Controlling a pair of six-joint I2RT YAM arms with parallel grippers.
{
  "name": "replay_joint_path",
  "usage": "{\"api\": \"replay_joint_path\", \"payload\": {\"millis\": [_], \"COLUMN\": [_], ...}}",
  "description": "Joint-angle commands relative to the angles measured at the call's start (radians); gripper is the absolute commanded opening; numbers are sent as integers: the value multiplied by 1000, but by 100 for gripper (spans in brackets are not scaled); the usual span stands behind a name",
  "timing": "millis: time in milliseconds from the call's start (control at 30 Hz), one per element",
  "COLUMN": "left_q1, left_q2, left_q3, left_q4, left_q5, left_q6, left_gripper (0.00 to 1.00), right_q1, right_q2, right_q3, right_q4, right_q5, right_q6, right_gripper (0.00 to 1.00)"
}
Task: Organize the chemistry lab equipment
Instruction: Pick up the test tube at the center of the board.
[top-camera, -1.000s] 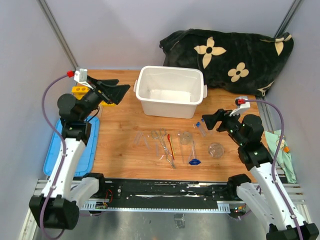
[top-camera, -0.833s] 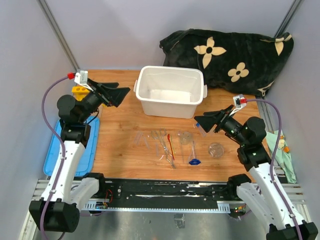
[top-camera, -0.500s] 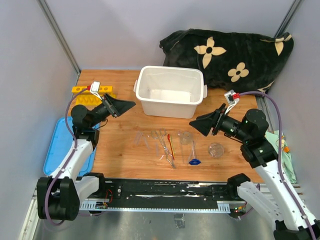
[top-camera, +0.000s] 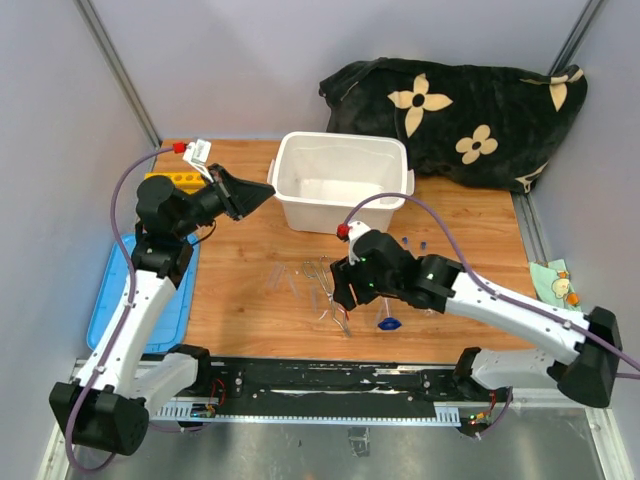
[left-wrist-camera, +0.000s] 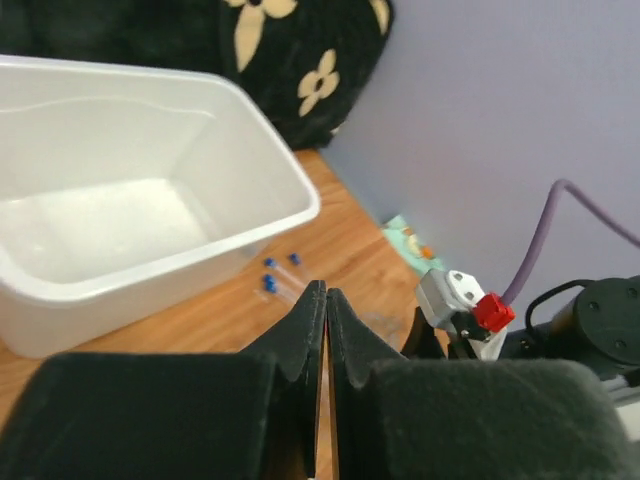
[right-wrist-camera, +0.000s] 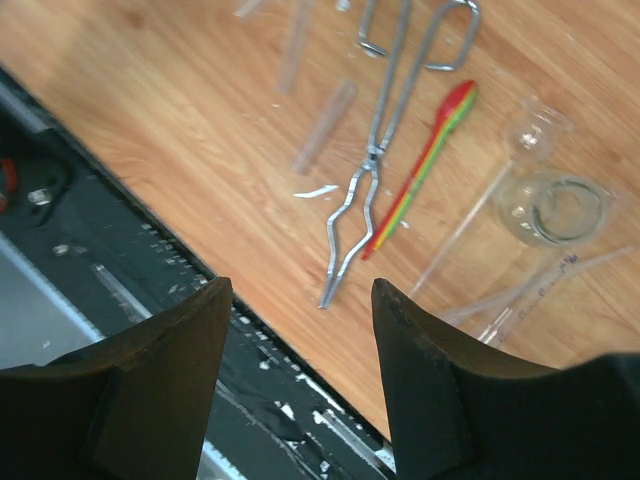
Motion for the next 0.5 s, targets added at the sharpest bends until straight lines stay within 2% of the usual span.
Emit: {"api": "replay_joint_path", "payload": {"millis": [0,67,167,200,467], "left_q1": [-74,-83,-154,-163,-165], "left_q2": [29,46,91,99,109], "left_q3": [73,61,83,87,26], "left_q4": [-504,-524,-616,-630,-545], "left_q5": [-343,-418,-695,-718,-524], "left_q6": [382,395,441,455,444], "left_gripper": [9,12,14,21,59], "right_q1": [21,25,38,47,122], "right_q2": [65,92,138,157,341], "right_q3": [50,51,48,51,122], "right_q4": [-56,-57,-38,-27,8], "right_q5": [166,193,209,206,227], "right_q6": [34,44,61,64,87], "right_gripper": [59,57,56,56,55]}}
